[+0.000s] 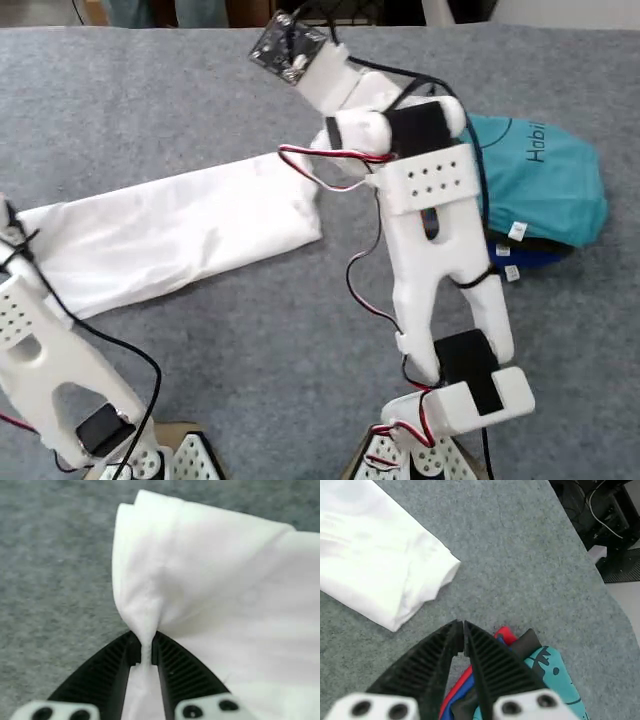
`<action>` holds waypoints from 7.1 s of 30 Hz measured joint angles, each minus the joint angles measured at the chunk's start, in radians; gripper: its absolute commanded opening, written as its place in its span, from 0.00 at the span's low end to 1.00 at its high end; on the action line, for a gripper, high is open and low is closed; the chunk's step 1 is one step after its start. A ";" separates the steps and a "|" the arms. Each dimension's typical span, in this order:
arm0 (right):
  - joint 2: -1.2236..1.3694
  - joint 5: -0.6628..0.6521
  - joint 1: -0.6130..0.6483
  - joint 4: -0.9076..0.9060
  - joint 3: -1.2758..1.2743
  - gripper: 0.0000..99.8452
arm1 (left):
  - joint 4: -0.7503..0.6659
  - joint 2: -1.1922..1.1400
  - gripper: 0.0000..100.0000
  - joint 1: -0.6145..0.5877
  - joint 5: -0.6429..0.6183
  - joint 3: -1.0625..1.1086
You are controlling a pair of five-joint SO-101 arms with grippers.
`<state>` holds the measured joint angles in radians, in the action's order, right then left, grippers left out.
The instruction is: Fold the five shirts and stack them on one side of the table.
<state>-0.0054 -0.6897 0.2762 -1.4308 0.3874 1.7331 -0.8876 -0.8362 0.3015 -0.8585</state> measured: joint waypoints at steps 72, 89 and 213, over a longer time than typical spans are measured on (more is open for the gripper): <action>-0.002 0.000 -0.399 0.095 0.098 0.02 | -0.150 0.390 0.02 0.921 -0.806 -0.038; 0.523 0.123 0.203 0.233 0.144 0.02 | -0.514 0.367 0.03 0.287 -0.529 0.735; 0.729 0.284 0.005 -0.193 0.149 0.01 | -0.618 0.667 0.03 0.466 -0.512 0.804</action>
<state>0.7234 -0.4058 0.2808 -1.6241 0.5363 1.1147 -0.2202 -0.3698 -0.2110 -0.0545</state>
